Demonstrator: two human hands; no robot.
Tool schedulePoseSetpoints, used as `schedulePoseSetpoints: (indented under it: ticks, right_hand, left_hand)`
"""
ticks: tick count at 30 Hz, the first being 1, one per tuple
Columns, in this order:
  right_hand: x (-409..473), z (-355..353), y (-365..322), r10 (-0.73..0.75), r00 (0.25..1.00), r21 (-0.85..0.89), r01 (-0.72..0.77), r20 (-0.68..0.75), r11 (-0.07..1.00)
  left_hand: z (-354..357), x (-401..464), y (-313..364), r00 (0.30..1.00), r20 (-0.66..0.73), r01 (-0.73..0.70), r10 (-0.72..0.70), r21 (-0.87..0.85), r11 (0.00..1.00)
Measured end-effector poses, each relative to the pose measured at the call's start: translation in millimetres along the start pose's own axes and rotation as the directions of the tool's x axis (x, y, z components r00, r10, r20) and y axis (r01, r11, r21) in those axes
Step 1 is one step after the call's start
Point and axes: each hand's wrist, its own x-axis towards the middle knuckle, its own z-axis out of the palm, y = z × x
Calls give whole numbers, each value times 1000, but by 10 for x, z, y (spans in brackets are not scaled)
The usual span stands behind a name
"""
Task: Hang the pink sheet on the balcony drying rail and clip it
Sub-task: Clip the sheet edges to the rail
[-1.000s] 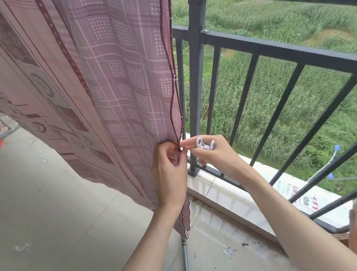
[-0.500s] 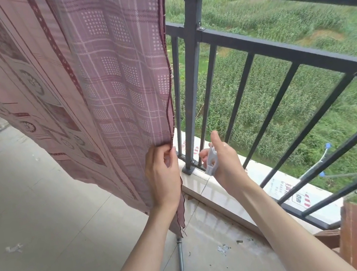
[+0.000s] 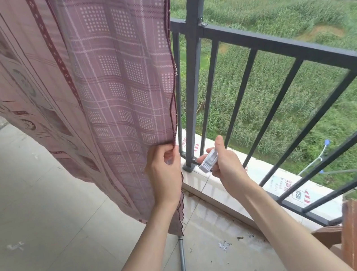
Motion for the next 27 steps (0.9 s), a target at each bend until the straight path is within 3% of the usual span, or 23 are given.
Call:
schedulePoseSetpoints:
  ticks: [3, 9, 12, 14, 16, 19, 27]
  right_hand:
    - [33, -103, -42, -16, 1000, 19, 16, -18, 1000]
    - [22, -310, -147, -107, 968, 341, 24, 227, 940]
    - [-56, -315, -152, -140, 957, 365, 39, 254, 930]
    - [-84, -319, -136, -167, 965, 286, 105, 202, 953]
    - [-100, -325, -121, -233, 967, 73, 226, 107, 971]
    - [-114, -316, -86, -352, 933, -153, 359, 70, 921]
    - [-177, -268, 9, -554, 828, -225, 557, 83, 799]
  left_hand:
    - [83, -5, 41, 1000, 9, 3, -3, 7, 1000]
    - [233, -46, 87, 1000, 19, 1, -1, -1, 1000]
    - [192, -42, 78, 1000, 19, -20, 20, 4, 1000]
    - [199, -48, 94, 999, 19, -28, 28, 5, 1000]
    - [219, -56, 112, 999, 23, -27, 27, 6, 1000]
    - [250, -55, 122, 1000, 23, -11, 11, -3, 1000]
    - [249, -68, 105, 1000, 18, 12, -11, -39, 999]
